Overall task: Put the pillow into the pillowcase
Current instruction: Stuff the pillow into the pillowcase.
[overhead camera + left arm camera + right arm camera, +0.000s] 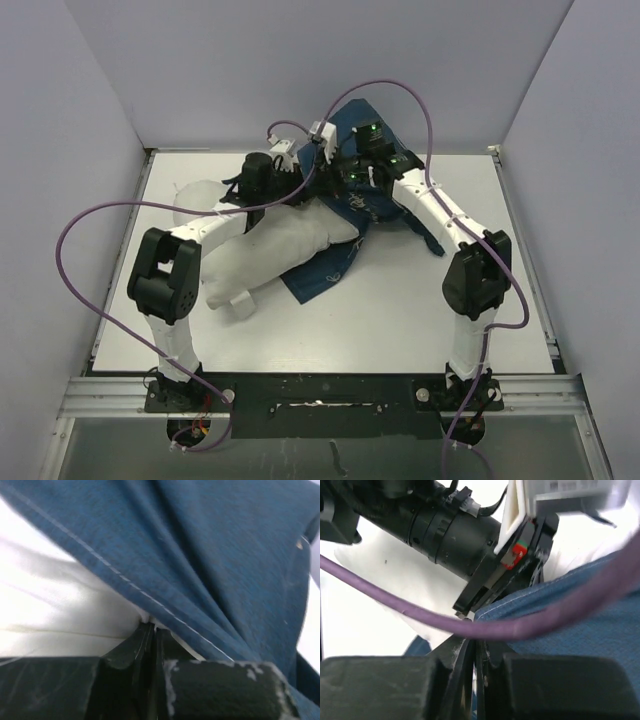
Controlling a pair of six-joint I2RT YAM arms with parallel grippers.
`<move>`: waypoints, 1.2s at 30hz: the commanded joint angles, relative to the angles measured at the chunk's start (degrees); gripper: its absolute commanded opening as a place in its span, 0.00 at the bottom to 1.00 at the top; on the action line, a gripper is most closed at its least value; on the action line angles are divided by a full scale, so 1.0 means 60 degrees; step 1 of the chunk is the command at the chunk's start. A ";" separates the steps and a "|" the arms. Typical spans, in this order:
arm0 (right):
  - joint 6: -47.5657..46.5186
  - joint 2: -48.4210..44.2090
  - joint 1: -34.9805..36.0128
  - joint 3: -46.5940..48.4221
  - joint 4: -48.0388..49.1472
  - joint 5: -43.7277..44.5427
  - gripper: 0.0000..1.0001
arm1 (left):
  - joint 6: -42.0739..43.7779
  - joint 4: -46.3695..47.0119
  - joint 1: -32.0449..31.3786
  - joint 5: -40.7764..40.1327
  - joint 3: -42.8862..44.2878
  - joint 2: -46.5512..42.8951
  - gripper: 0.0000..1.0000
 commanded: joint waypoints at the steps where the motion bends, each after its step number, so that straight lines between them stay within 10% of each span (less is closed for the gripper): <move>1: 0.2820 -0.0548 -0.0321 -0.0926 0.1204 -0.0825 0.00 | -0.3115 0.3035 0.0017 -0.2118 -0.0871 -0.0593 0.00; 9: 0.0356 0.0236 -0.1117 -0.2472 0.0039 0.2796 0.01 | -0.5109 0.9311 0.0121 0.0401 -0.1609 0.0125 0.00; 13: -0.0376 0.0173 -0.1085 -0.2231 -0.0047 0.2283 0.23 | -0.6645 1.0867 0.0099 0.1783 -0.1010 0.1410 0.00; 18: -0.2269 -0.0806 -0.1939 -0.1417 -0.1242 -0.0743 0.69 | -0.5416 0.8965 0.0226 0.1578 -0.1591 0.1021 0.02; 22: -0.3475 -0.1878 -0.2832 -0.1826 -0.2022 -0.1881 0.87 | -0.3366 0.5990 0.0465 0.1266 -0.1655 -0.0215 0.38; 26: -0.3642 -0.2801 -0.3330 -0.3352 -0.1653 -0.1541 0.95 | -0.1072 0.3667 0.0467 0.1240 -0.1532 -0.1248 0.62; 36: 0.0079 -0.4160 -0.3355 -0.8549 0.4606 0.0408 0.95 | 0.7725 0.0161 -0.1547 0.1769 -0.2091 -0.3100 0.79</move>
